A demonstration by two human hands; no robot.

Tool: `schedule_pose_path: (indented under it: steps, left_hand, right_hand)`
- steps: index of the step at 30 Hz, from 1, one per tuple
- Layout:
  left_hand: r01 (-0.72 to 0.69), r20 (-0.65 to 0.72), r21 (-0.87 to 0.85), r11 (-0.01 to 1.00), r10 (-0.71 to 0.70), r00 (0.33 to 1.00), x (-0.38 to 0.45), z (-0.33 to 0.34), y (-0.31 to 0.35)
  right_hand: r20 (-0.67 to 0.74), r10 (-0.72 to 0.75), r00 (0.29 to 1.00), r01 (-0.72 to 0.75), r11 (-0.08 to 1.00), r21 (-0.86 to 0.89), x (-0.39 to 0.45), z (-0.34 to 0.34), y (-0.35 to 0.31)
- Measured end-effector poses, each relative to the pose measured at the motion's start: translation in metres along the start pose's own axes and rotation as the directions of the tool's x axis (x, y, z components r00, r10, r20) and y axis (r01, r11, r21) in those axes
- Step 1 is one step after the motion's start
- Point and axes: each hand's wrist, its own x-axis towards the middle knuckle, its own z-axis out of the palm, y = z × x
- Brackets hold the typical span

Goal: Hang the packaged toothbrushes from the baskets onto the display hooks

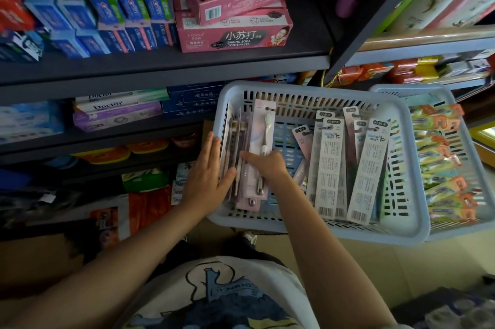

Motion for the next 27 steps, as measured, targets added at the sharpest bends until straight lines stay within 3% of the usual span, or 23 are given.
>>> schedule_pose_path:
  steps: [9,19,27]
  left_hand:
    - [-0.010,-0.015,0.028,1.000,0.010,1.000,0.000,0.000,0.000]
    - [0.002,-0.001,0.030,1.000,-0.002,1.000,-0.001,-0.005,0.004]
    - [0.012,0.014,0.015,1.000,-0.012,1.000,-0.003,-0.008,0.009]
  right_hand:
    - [0.055,-0.044,0.998,0.038,0.995,0.097,-0.007,-0.001,0.006]
    - [-0.047,-0.056,0.997,0.064,0.977,0.202,-0.011,-0.028,0.011]
    - [-0.048,-0.094,0.994,0.098,0.991,0.091,-0.016,-0.010,0.008]
